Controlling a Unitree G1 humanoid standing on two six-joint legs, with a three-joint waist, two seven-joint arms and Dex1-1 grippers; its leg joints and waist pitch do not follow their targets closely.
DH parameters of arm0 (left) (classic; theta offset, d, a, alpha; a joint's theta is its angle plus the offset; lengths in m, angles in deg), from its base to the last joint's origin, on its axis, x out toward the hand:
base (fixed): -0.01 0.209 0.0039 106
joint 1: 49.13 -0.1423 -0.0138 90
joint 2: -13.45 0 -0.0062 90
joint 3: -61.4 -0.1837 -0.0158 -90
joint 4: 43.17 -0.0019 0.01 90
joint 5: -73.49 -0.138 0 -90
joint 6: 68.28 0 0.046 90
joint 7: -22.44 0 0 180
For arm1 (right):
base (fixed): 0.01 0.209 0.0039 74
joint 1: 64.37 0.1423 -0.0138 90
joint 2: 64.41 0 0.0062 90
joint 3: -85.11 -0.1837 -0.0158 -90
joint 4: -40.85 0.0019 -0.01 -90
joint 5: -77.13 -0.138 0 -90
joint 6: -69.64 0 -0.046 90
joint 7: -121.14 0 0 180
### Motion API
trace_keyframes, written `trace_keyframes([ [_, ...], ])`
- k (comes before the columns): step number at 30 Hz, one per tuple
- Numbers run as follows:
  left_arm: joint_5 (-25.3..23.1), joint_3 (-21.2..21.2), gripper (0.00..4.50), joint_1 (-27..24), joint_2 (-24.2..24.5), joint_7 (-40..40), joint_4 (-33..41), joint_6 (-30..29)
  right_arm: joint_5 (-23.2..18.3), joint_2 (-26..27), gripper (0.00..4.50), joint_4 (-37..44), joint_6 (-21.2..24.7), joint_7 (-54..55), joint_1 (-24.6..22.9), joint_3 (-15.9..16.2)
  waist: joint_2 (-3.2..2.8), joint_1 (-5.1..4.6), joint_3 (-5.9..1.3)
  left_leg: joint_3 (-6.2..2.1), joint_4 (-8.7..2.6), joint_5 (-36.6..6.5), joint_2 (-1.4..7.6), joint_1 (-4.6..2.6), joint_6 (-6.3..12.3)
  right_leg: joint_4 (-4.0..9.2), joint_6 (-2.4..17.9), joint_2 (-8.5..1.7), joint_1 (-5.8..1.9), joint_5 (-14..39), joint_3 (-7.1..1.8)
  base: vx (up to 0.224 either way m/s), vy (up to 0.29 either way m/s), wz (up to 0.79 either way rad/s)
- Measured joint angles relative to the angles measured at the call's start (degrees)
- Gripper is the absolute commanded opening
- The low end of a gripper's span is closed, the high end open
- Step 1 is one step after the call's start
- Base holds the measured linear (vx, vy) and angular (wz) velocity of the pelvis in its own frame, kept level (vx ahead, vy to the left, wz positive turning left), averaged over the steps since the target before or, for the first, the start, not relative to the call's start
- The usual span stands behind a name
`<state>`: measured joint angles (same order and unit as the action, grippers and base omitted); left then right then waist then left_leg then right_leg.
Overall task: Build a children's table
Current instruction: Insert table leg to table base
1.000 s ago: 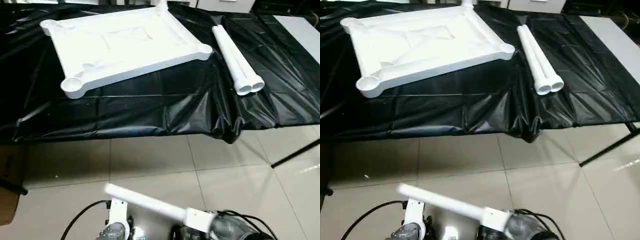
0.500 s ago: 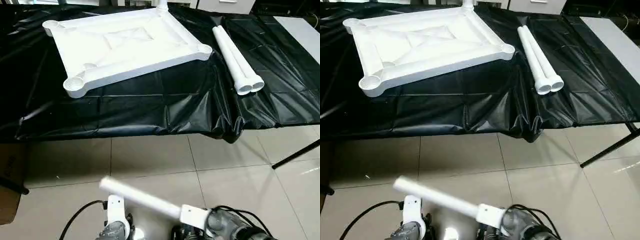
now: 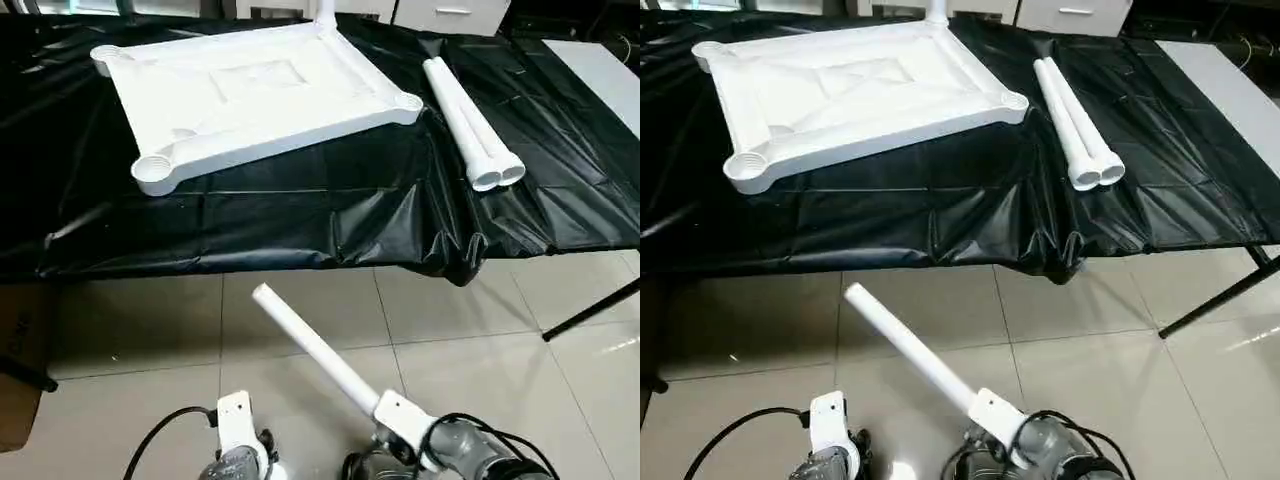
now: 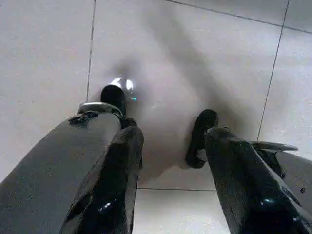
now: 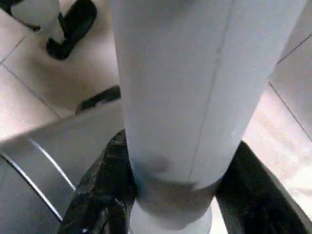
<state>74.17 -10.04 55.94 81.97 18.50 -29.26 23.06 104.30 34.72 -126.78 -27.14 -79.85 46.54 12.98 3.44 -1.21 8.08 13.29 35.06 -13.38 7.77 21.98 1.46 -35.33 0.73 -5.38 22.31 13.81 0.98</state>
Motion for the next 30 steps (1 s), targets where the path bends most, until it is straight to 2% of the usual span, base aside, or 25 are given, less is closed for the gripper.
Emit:
trace_keyframes([
  [8,-0.43,-0.28,2.39,0.15,0.01,0.09,-0.34,-0.07,-0.54,1.7,1.84,1.45,-4.9,-1.79,1.66,0.2,-0.14,0.05,-0.12,0.01,0.0,0.19,0.0,0.0,0.07,0.01,0.34,0.01,-0.01,-0.22,0.0,0.0,0.0,0.0],
  [11,-0.48,-0.32,2.39,0.29,0.02,0.09,-0.49,-0.52,0.19,2.19,1.84,2.18,-5.84,-2.9,1.56,1.86,-0.27,0.12,-0.33,0.04,0.03,0.2,0.0,0.01,0.09,0.1,0.44,0.01,-0.06,-0.27,0.0,0.0,0.0,0.0],
  [17,-0.7,-0.47,2.39,0.34,0.06,0.08,-0.66,-0.83,0.76,1.16,1.84,1.56,-4.14,-2.43,0.77,2.59,-0.26,0.08,-0.61,0.04,0.1,0.22,0.0,0.02,0.13,0.07,0.48,0.01,-0.06,-0.31,0.0,0.0,0.0,0.0],
  [19,-0.99,-0.69,2.39,0.37,0.07,0.08,-0.71,-0.98,1.53,0.76,1.84,0.96,-2.44,-1.7,0.71,2.92,-0.3,0.08,-0.99,0.04,0.1,0.23,0.0,0.01,0.14,0.07,0.48,0.01,-0.08,-0.31,0.0,0.0,0.0,0.0],
  [23,-1.1,-1.04,2.39,0.47,0.07,0.09,-0.73,-1.06,2.0,0.13,1.84,0.47,0.4,-0.73,0.24,3.53,-0.46,0.05,-1.17,0.04,0.13,0.23,0.0,0.01,0.14,0.08,0.53,0.01,-0.1,-0.35,-0.01,0.0,0.0,0.0],
  [30,-1.58,-1.34,2.39,0.46,0.06,0.09,-0.84,-1.17,1.35,0.05,1.84,0.42,2.18,-0.73,-0.53,2.71,-0.61,0.08,-1.51,0.04,0.18,0.23,0.0,0.01,0.14,0.11,0.57,0.01,-0.13,-0.39,-0.01,0.0,0.0,0.0],
])
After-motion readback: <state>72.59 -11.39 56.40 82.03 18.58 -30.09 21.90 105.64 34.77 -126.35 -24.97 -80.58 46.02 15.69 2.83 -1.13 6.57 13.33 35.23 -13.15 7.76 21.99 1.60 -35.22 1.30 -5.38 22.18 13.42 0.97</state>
